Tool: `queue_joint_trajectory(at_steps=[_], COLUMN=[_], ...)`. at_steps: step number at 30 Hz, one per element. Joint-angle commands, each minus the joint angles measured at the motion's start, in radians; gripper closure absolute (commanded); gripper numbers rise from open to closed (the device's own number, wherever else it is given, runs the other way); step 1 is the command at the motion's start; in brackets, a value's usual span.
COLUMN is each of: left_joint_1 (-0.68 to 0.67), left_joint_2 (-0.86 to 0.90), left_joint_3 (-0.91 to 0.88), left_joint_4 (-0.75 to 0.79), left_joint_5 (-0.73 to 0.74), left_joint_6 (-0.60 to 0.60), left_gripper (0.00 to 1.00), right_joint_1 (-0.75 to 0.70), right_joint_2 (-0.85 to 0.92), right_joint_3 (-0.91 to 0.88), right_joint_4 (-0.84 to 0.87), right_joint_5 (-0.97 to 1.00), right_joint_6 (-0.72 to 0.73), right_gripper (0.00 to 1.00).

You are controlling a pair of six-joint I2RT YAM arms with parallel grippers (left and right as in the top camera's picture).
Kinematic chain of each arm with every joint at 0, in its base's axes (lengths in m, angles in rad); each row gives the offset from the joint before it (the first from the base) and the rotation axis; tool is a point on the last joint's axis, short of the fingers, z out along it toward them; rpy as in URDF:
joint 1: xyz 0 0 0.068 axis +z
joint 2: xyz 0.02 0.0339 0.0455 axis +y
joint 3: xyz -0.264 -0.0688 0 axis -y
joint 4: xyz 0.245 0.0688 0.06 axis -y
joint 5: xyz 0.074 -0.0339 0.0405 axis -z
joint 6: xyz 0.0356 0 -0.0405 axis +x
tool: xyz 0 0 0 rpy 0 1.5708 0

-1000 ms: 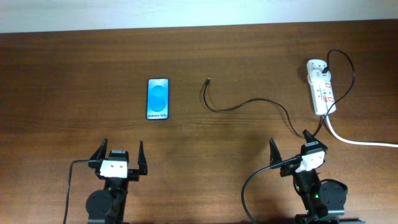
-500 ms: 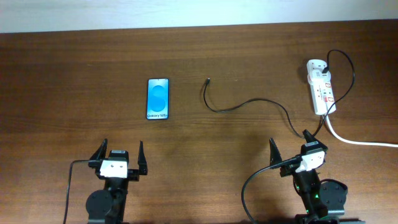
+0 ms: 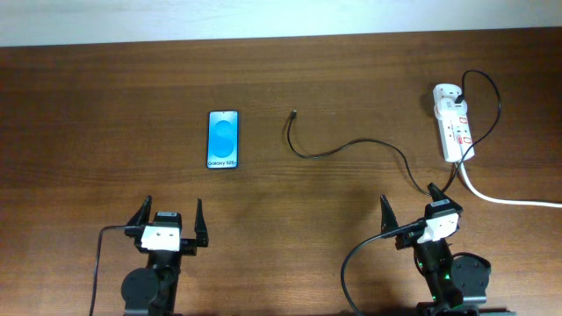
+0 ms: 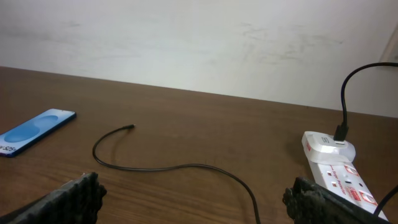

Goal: Plug charger to phone and switch on socket

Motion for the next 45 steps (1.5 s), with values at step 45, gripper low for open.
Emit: queue_joint_trajectory(at_steps=[45], left_joint_1=[-0.004], left_joint_2=[0.130], left_joint_3=[0.190], left_joint_4=[0.093], left_joint_5=[0.133], left_joint_6=[-0.011], left_gripper=[0.01], right_joint_1=[0.015], right_joint_2=[-0.006], right_joint_3=[-0.005], right_joint_4=[0.008], right_joint_5=[-0.002], right_joint_6=[0.002], right_gripper=[0.02])
